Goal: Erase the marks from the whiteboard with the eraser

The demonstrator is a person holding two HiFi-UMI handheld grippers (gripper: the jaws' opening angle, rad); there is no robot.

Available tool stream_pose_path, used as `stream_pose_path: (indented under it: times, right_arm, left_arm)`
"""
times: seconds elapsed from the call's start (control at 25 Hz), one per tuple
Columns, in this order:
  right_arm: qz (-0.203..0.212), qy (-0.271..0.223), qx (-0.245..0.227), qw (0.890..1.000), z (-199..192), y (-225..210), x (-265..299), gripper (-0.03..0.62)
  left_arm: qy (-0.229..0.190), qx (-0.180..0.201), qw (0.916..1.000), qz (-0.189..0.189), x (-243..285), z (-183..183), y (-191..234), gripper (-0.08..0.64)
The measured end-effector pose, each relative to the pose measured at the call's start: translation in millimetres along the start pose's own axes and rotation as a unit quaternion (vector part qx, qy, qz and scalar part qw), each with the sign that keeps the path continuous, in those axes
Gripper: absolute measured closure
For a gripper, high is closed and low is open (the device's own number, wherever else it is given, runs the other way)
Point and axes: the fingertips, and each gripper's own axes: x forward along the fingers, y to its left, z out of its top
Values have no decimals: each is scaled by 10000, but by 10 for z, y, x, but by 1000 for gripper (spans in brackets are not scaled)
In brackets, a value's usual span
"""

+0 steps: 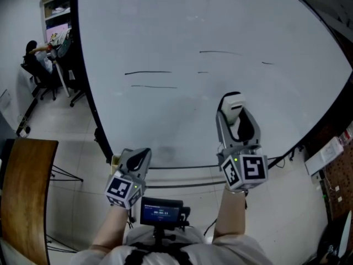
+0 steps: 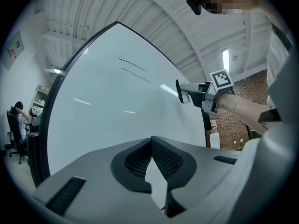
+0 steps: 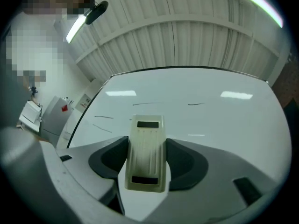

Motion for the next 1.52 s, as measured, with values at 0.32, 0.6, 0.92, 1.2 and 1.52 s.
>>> stream_pose_path:
  times: [0.32,0.6,0.92,1.2,1.52]
  right_arm:
    - [-87,799,-145,9967,-581,438,-460,330]
    - [306,1158,24,9928,-1045,810,-772,330]
    - [610,1436,409,9869,-1348,953,-1319,330]
    - [870,1597,688,9809,-1428,748,-1949,330]
    - [1323,1680,795,9736,-1481,770,-2475,330]
  left_arm:
    - [24,-58,9998,-171,-287,43,-148,552]
    - [-172,167,9996,-159,-382,273,-397,552]
    - [-30,128,9998,152,-527,191,-835,552]
    - [194,64,9994,287,-622,6,-1537,552]
    - [407,1,9979,497,-896,-176,-2085,552]
